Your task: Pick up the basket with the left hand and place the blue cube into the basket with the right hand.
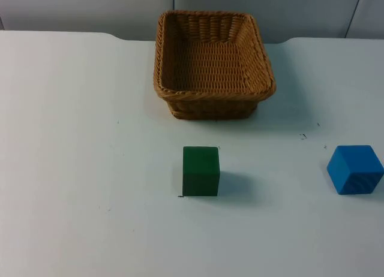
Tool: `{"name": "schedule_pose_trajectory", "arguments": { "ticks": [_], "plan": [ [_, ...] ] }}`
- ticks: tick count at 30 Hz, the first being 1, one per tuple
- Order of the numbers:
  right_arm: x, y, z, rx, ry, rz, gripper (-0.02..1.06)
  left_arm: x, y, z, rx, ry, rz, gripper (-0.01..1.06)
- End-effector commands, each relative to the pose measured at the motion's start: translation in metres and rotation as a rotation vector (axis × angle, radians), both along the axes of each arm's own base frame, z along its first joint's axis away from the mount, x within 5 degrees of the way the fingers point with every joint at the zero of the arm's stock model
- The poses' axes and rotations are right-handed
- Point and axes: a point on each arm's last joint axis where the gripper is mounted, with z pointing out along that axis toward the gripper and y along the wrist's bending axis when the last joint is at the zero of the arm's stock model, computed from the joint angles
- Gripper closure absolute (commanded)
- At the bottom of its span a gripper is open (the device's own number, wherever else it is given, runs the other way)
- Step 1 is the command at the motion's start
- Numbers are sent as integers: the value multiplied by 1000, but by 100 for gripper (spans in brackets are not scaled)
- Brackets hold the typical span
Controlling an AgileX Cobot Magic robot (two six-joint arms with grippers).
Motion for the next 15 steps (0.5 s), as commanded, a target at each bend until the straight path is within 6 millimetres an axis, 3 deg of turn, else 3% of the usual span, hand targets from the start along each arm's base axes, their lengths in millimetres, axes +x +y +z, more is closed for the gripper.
{"name": "schedule_pose_trajectory", "arguments": {
  "ticks": [1, 15],
  "plan": [
    [8, -1, 8, -28, -8, 4, 0, 12, -3, 4, -50, 13, -14, 0],
    [51, 1, 13, -33, 55, 16, 0, 93, -12, 14, -124, 77, -97, 0]
  ]
}}
